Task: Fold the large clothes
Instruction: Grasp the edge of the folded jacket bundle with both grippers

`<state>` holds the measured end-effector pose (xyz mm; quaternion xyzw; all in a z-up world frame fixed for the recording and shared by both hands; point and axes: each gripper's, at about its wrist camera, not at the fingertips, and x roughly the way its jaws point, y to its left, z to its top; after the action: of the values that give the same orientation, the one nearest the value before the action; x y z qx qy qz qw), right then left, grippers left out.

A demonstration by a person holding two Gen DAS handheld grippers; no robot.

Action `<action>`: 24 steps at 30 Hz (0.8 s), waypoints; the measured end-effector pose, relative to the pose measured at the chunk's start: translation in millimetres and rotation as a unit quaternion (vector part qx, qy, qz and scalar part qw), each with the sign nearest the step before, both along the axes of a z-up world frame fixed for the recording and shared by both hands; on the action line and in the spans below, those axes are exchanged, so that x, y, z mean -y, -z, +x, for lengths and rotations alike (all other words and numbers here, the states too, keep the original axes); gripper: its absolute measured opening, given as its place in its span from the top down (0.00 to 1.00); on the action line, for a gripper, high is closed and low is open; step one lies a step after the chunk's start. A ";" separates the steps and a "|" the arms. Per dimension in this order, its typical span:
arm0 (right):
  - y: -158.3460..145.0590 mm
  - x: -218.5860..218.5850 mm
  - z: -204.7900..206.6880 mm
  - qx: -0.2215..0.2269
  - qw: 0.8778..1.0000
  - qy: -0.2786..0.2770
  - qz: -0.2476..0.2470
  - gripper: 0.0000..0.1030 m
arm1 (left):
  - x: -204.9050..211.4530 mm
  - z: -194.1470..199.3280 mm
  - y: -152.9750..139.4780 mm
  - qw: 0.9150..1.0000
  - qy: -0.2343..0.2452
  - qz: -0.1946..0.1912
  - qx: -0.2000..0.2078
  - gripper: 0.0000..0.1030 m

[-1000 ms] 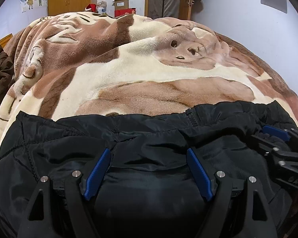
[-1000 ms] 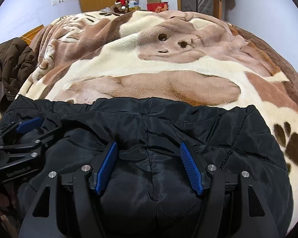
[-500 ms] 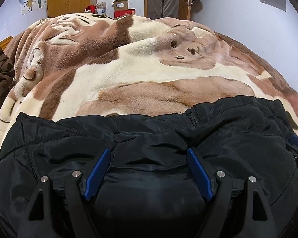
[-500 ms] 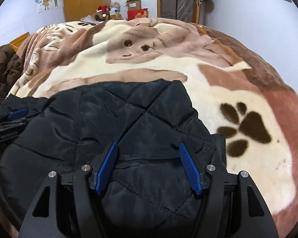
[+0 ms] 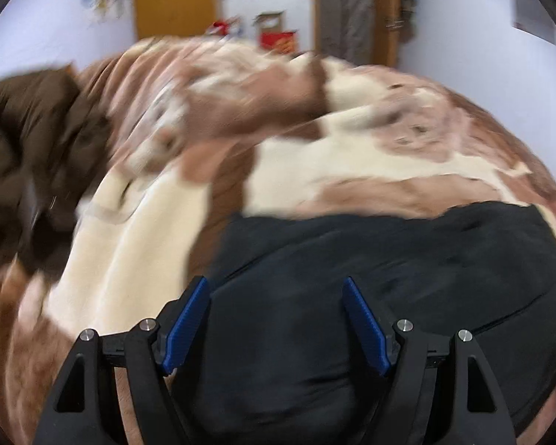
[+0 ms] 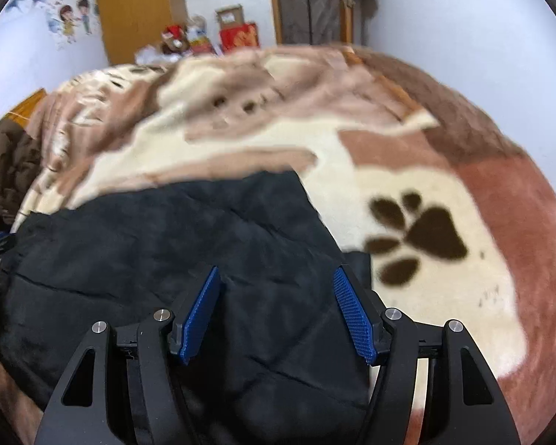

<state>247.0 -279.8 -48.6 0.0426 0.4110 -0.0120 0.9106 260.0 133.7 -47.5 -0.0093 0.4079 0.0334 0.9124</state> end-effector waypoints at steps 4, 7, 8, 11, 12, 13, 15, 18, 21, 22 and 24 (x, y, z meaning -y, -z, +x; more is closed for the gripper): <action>27.0 14.2 -3.1 0.014 0.999 0.014 0.038 0.36 | -21.5 -6.7 25.1 0.998 -0.006 -0.058 0.002 0.24; 31.3 14.3 0.9 0.013 0.999 0.015 0.034 0.35 | -16.1 -1.9 41.5 0.998 -0.011 -0.056 0.011 0.20; 32.5 14.7 1.7 0.012 0.999 0.014 0.034 0.35 | -16.7 -0.9 45.8 0.998 -0.016 -0.063 0.013 0.19; 38.4 13.9 4.9 0.011 1.000 0.010 0.027 0.35 | -21.5 1.7 56.3 0.996 -0.021 -0.084 0.016 0.17; 38.5 11.0 5.2 0.012 1.000 0.011 0.023 0.34 | -21.3 1.3 58.2 0.996 -0.022 -0.087 0.016 0.16; 38.7 9.3 5.5 0.012 1.000 0.012 0.017 0.34 | -20.2 1.3 58.8 0.996 -0.022 -0.087 0.016 0.16; 36.3 6.1 5.2 0.007 1.000 0.015 0.007 0.34 | -18.8 1.7 57.0 0.996 -0.023 -0.080 0.012 0.16; 16.9 3.9 4.5 -0.011 1.000 0.022 -0.011 0.34 | -18.4 0.0 44.2 0.997 -0.030 -0.074 -0.005 0.18; -14.8 1.2 -17.6 0.015 0.999 0.011 -0.027 0.37 | -24.0 -15.7 21.5 0.996 -0.033 -0.081 0.001 0.22; -23.0 -0.3 -27.9 0.028 0.999 0.001 -0.029 0.39 | -24.3 -25.0 14.7 0.997 -0.031 -0.074 0.010 0.22; -31.7 -3.7 -48.5 0.041 0.999 -0.016 -0.032 0.43 | -24.7 -44.9 7.7 0.998 -0.027 -0.059 0.025 0.24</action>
<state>198.5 -276.1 -16.9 0.0075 0.3731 -0.0088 0.9277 215.1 158.5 -55.3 -0.0750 0.3863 0.0334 0.9187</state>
